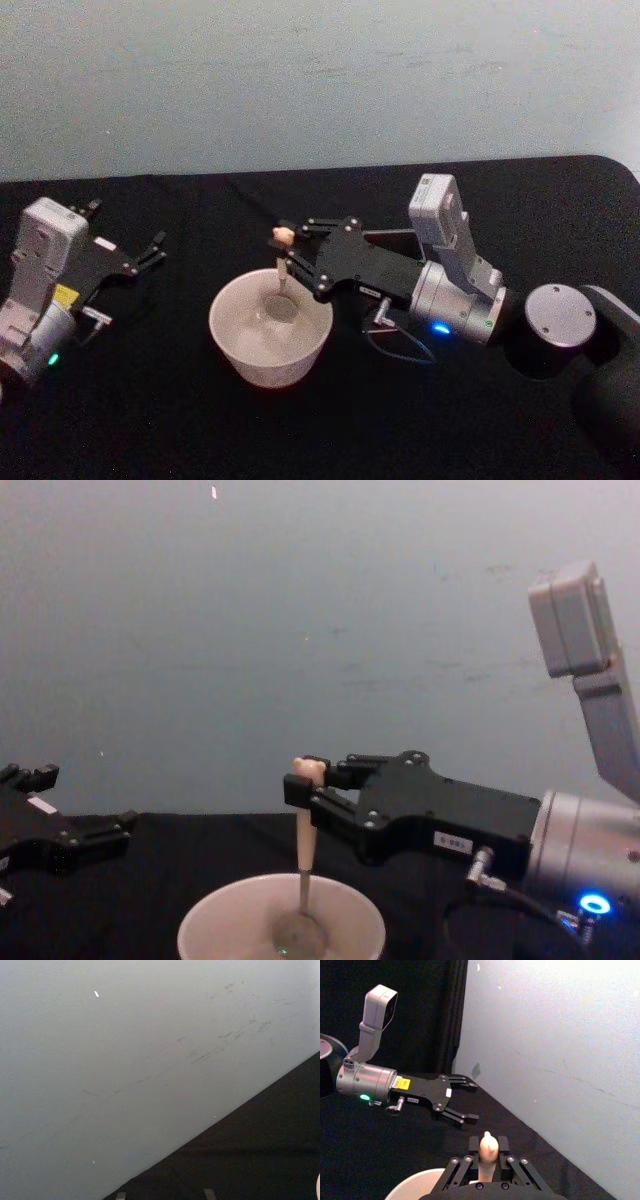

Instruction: Pick up the stirring spoon with one hand, stir inside the cup, then place it back in its original position.

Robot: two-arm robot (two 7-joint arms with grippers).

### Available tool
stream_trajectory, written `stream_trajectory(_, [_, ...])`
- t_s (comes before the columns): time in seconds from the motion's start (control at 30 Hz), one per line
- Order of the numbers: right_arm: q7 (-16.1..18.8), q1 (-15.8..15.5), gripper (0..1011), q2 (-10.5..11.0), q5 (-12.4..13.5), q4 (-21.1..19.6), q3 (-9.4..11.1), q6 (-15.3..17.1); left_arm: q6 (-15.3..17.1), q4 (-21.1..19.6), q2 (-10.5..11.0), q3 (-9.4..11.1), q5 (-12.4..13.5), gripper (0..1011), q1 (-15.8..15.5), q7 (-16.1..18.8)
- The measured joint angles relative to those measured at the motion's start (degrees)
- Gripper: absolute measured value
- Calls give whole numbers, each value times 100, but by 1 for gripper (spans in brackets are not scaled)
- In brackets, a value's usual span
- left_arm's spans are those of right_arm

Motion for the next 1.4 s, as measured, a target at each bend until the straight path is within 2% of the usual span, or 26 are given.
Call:
stream_trajectory(0.37, [-29, -190, 214, 185, 21, -262, 138, 88, 0, 0, 0, 0, 0, 1001, 0, 0])
stream_trajectory(0.8, [8, -622, 214, 494, 235, -831, 237, 305, 0, 0, 0, 0, 0, 1001, 0, 0])
stream_trajectory(1.1, [180, -766, 214, 555, 386, -1099, 98, 413, 0, 0, 0, 0, 0, 1001, 0, 0])
stream_trajectory(1.4, [265, -577, 214, 385, 350, -895, -89, 353, 0, 0, 0, 0, 0, 1001, 0, 0])
